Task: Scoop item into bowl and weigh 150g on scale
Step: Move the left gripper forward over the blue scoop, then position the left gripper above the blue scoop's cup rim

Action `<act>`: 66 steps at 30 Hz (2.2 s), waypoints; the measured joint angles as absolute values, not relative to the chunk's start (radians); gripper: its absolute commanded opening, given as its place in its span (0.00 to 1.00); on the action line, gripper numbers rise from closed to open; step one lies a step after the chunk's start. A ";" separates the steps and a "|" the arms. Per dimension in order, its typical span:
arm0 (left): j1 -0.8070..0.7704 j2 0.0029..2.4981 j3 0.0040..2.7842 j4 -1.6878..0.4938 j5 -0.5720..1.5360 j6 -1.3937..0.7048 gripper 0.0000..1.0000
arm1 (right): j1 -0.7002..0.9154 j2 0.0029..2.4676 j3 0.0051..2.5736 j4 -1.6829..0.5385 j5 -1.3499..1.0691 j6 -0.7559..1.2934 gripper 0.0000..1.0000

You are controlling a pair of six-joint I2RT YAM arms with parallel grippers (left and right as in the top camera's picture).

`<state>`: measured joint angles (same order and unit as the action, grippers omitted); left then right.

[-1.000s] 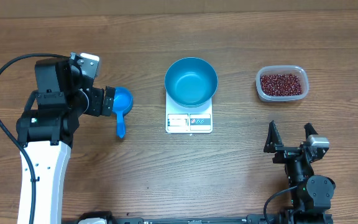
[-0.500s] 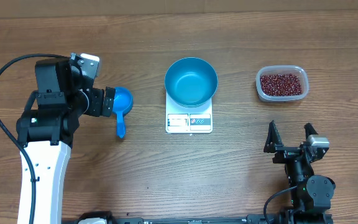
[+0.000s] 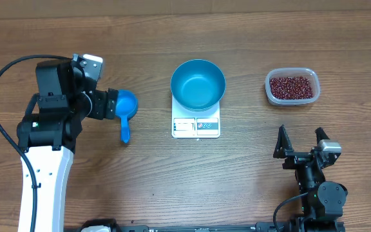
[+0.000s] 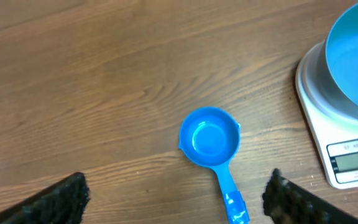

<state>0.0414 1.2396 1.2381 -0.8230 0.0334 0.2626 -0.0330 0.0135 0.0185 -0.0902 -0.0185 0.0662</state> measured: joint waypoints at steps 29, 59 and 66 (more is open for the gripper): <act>0.041 1.444 1.239 -0.647 0.041 0.262 0.12 | -0.033 0.014 0.019 -0.091 -0.019 0.066 1.00; 0.041 1.514 1.249 -0.703 0.040 0.141 1.00 | -0.033 0.014 0.019 -0.090 -0.019 0.066 1.00; 0.041 1.652 1.383 -0.797 0.040 0.083 1.00 | -0.033 0.014 0.019 -0.090 -0.019 0.066 1.00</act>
